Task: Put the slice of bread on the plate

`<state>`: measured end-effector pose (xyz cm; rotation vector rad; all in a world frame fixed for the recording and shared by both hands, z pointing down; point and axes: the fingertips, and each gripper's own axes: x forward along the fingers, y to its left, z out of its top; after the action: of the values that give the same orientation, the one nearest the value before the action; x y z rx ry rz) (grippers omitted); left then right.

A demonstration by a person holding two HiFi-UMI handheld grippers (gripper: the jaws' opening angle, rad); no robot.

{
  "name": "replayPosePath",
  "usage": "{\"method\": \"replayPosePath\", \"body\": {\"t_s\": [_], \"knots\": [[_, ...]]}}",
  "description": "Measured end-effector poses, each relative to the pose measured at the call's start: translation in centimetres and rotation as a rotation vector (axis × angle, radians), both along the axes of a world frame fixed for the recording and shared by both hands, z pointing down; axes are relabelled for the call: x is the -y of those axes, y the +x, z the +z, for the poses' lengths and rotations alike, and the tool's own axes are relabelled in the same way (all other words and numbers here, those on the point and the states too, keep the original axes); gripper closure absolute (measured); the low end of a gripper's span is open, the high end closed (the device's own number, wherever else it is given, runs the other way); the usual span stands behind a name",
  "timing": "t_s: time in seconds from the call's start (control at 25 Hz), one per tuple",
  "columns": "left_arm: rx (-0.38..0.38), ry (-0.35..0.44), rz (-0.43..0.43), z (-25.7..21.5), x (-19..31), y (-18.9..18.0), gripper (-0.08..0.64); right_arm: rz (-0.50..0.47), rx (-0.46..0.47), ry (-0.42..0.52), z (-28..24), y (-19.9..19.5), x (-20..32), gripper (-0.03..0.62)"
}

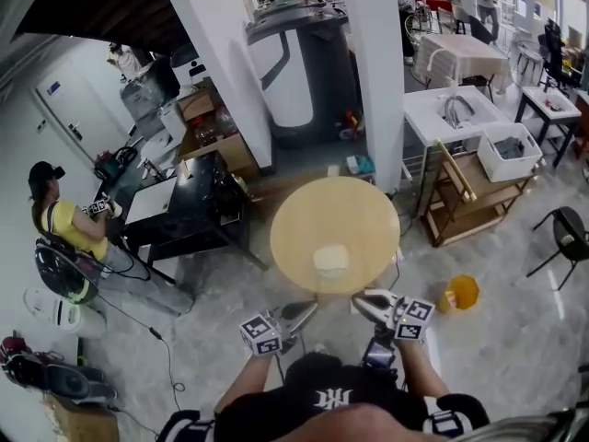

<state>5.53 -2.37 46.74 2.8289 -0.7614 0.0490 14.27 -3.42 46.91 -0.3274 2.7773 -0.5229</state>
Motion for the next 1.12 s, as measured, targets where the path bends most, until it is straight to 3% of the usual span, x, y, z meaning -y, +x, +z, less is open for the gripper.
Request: {"method": "replayPosePath", "body": {"t_s": [0.28,0.52,0.68,0.88,1.12], "knots": [[-0.055,0.003,0.015,-0.8,-3.0,-0.8,0.552,-0.019,-0.047,0.076,-2.3,-1.8,-5.3,0.589],[-0.027,0.039,0.127,-1.0,-8.5,-2.4,0.552,0.100,-0.146,0.049,-2.4,-4.4,-8.8,0.589],[-0.064,-0.002,0.135,0.7,-12.1,-5.3,0.552,0.140,-0.200,0.044,-1.6,-7.2,-11.9,0.589],[-0.074,-0.036,0.182,2.6,-15.6,-6.9,0.552,0.206,-0.210,0.022,-0.5,-9.4,-15.9,0.589],[-0.076,0.002,0.209,1.2,-18.4,-6.8,0.552,0.217,-0.227,0.034,-0.8,-9.2,-18.8,0.591]]}}
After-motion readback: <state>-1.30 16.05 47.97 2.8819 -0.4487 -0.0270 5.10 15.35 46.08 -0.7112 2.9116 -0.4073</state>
